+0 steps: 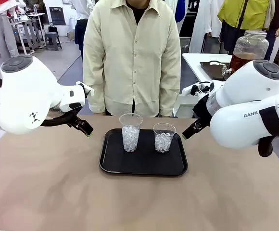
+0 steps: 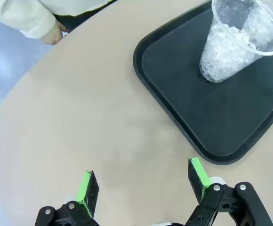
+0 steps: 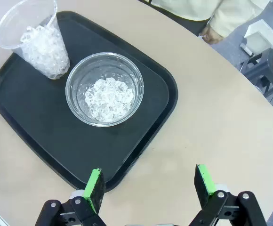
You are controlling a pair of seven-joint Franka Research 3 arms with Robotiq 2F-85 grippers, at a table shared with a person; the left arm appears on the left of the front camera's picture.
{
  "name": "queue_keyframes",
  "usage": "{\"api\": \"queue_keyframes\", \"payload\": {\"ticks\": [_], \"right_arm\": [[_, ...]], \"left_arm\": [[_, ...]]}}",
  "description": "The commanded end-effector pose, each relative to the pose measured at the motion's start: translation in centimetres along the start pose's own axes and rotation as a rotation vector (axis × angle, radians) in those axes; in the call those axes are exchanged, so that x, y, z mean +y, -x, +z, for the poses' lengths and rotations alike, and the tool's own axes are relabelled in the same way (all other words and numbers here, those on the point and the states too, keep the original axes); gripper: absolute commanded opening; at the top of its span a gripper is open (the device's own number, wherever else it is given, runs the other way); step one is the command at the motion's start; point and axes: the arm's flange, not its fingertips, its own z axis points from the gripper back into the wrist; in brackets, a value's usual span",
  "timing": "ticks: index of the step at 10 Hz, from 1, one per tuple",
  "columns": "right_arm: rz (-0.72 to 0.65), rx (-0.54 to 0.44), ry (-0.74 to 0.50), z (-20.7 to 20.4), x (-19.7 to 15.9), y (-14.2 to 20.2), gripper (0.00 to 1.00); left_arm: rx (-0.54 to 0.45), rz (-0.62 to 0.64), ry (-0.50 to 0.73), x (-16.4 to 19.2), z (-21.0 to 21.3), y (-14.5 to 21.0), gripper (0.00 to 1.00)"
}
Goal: Pour the drink into the iced cup.
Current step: Pick up the iced cup indicated by the human and present it to them.
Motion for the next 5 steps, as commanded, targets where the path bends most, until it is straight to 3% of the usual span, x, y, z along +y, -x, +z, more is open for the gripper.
{"api": "queue_keyframes", "payload": {"ticks": [1,5], "right_arm": [[0.0,-0.002,0.004,0.09,-0.13,-0.02,1.0],[0.0,-0.002,0.004,0.09,-0.13,-0.02,1.0]], "left_arm": [[-0.004,-0.007,-0.001,0.06,0.17,0.0,1.0],[-0.004,-0.007,-0.001,0.06,0.17,0.0,1.0]]}}
